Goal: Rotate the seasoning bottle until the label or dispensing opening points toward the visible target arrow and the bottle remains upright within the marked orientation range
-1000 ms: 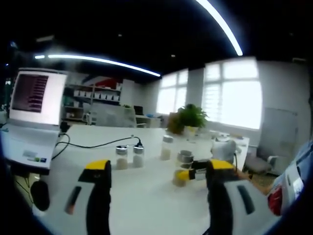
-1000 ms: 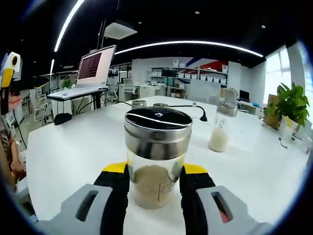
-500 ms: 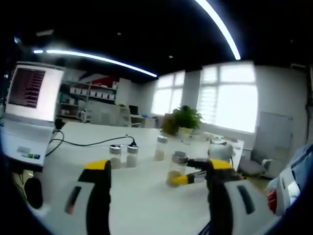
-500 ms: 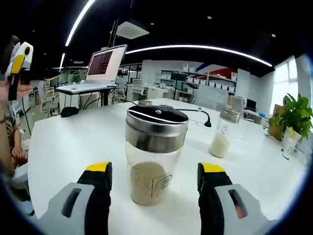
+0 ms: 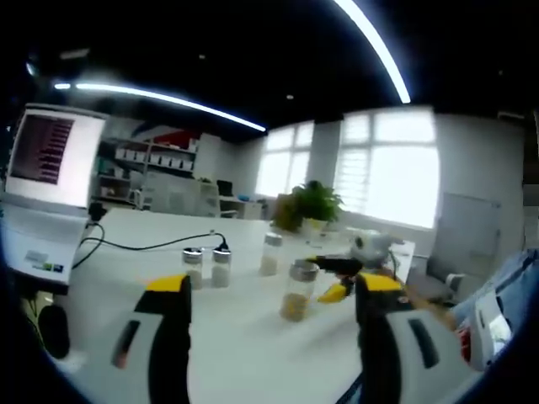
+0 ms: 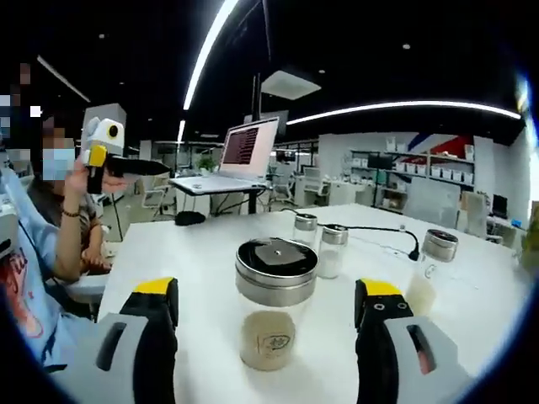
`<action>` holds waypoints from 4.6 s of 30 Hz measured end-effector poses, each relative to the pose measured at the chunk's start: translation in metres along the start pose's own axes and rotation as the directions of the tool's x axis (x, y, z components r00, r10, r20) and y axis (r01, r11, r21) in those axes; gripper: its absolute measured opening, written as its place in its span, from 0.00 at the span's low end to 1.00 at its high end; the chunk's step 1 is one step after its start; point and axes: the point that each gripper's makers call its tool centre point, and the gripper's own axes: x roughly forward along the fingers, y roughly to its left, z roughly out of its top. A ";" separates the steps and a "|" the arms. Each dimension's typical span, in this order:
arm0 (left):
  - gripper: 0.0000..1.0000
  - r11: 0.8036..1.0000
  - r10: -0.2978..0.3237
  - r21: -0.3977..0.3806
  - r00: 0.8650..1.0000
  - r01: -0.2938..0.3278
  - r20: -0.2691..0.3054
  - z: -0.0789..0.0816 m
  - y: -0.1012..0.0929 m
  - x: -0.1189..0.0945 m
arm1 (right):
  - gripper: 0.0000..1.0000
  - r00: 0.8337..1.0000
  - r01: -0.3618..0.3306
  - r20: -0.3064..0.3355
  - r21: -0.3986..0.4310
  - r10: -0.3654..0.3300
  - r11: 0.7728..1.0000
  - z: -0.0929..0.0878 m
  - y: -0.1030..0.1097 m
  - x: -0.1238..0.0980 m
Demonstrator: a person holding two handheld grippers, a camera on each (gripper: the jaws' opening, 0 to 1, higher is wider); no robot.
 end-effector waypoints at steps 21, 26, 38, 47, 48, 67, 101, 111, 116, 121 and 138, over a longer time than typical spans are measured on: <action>0.84 1.000 -0.021 -0.002 1.000 0.021 -0.012 -0.004 -0.004 0.005 | 0.73 0.775 -0.618 0.054 -0.145 0.630 0.773 0.002 0.020 0.006; 0.84 1.000 -0.024 -0.004 1.000 0.024 -0.020 -0.006 -0.004 0.007 | 0.65 0.770 -0.632 0.034 -0.102 0.637 0.769 -0.003 0.019 0.013; 0.84 1.000 -0.029 -0.011 0.999 0.029 -0.026 -0.008 -0.004 0.009 | 0.49 0.765 -0.629 0.061 -0.145 0.641 0.764 0.007 0.014 0.015; 0.84 0.999 -0.030 -0.015 0.999 0.030 -0.028 -0.008 -0.003 0.009 | 0.42 0.769 -0.621 0.096 -0.122 0.632 0.774 0.009 0.011 0.016; 0.84 0.999 -0.031 -0.015 0.999 0.031 -0.028 -0.008 -0.003 0.009 | 0.42 0.770 -0.621 0.094 -0.122 0.631 0.775 0.009 0.012 0.016; 0.84 0.999 -0.036 -0.020 0.999 0.035 -0.035 -0.010 -0.005 0.010 | 0.41 0.814 -0.575 0.074 -0.045 0.576 0.817 0.006 0.010 0.019; 0.84 0.999 -0.030 -0.023 0.999 0.029 -0.037 -0.010 -0.005 0.008 | 0.41 0.991 -0.089 -0.095 0.021 0.090 0.996 -0.002 -0.010 0.029; 0.84 0.999 -0.029 -0.028 0.999 0.028 -0.039 -0.010 -0.003 0.008 | 0.41 0.992 0.101 -0.088 0.061 -0.095 0.993 -0.003 -0.018 0.027; 0.84 0.999 -0.027 -0.029 0.999 0.026 -0.036 -0.010 -0.002 0.007 | 0.41 0.970 0.231 -0.092 0.073 -0.224 0.970 -0.004 -0.022 0.025; 0.84 0.999 -0.025 -0.030 0.999 0.024 -0.036 -0.010 -0.002 0.007 | 0.41 0.953 0.298 -0.084 0.076 -0.292 0.952 -0.004 -0.025 0.025; 0.84 0.999 -0.016 -0.041 0.999 0.015 -0.031 -0.009 0.001 0.004 | 0.41 0.868 0.495 -0.098 0.099 -0.487 0.863 -0.006 -0.030 0.020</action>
